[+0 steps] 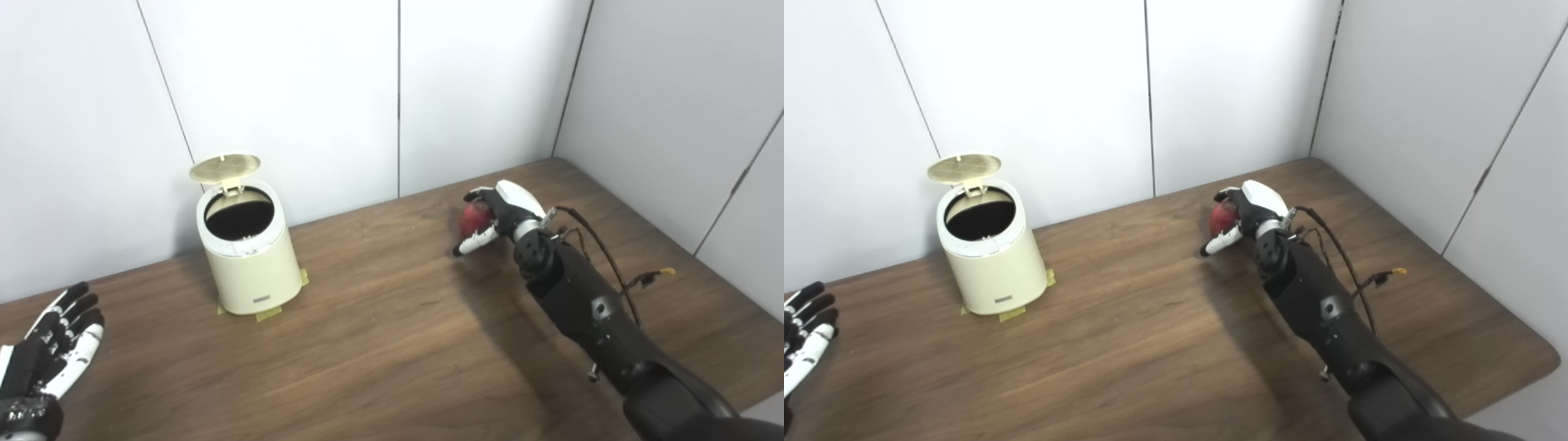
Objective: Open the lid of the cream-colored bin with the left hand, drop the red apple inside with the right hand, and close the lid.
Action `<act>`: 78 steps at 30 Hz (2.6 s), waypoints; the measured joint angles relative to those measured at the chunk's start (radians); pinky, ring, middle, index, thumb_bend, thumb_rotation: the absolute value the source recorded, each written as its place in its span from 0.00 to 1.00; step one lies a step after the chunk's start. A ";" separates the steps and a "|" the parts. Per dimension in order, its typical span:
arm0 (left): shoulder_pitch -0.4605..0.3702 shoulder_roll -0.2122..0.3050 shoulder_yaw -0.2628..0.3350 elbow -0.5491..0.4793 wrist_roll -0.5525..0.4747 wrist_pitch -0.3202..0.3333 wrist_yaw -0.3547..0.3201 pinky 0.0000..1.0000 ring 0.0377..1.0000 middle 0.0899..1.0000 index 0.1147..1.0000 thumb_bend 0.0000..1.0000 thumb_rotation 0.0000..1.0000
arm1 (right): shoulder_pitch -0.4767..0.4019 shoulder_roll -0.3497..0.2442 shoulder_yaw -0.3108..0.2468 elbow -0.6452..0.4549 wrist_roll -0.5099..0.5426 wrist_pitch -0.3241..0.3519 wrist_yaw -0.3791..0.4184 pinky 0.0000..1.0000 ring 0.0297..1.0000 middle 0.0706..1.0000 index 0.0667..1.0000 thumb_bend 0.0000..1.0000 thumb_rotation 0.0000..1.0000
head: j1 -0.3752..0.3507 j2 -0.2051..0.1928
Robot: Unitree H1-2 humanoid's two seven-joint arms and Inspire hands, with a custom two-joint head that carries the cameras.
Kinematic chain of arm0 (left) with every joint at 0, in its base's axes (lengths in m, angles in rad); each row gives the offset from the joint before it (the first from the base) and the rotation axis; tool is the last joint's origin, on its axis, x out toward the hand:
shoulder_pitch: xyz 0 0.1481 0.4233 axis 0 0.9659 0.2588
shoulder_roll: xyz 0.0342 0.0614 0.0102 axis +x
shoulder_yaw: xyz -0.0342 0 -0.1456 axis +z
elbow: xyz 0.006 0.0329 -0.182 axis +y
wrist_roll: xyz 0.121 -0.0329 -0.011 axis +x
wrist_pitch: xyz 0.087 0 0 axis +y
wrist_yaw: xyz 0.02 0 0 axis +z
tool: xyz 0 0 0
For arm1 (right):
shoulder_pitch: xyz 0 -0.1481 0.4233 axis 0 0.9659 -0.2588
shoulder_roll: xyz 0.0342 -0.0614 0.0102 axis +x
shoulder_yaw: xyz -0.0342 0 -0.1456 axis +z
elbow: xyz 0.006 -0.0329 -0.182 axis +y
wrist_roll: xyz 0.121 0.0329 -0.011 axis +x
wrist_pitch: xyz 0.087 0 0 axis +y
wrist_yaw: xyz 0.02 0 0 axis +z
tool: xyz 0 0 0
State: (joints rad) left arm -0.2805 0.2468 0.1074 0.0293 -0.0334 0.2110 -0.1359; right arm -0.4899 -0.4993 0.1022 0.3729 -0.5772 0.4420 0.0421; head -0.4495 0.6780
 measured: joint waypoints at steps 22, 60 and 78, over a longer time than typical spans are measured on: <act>0.001 0.000 0.001 -0.004 0.006 0.011 0.008 0.85 0.88 0.86 0.86 0.26 0.26 | -0.001 -0.012 -0.006 0.010 -0.001 -0.104 -0.138 0.44 0.41 0.45 0.46 0.52 0.00 | 0.006 0.011; 0.013 -0.011 -0.003 0.002 0.014 -0.027 0.025 0.91 0.87 0.85 0.87 0.30 0.32 | 0.060 0.004 -0.028 -0.125 -0.022 -0.180 -0.182 0.57 0.40 0.43 0.48 0.52 0.00 | 0.041 0.002; 0.021 -0.040 -0.021 0.003 0.043 -0.030 0.050 0.88 0.88 0.85 0.85 0.31 0.31 | 0.020 0.057 -0.011 -0.330 -0.041 -0.177 -0.131 0.44 0.39 0.47 0.46 0.52 0.00 | 0.141 -0.025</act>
State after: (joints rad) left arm -0.2597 0.2068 0.0864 0.0325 0.0093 0.1808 -0.0859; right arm -0.4696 -0.4428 0.0914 0.0431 -0.6183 0.2649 -0.0888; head -0.3084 0.6535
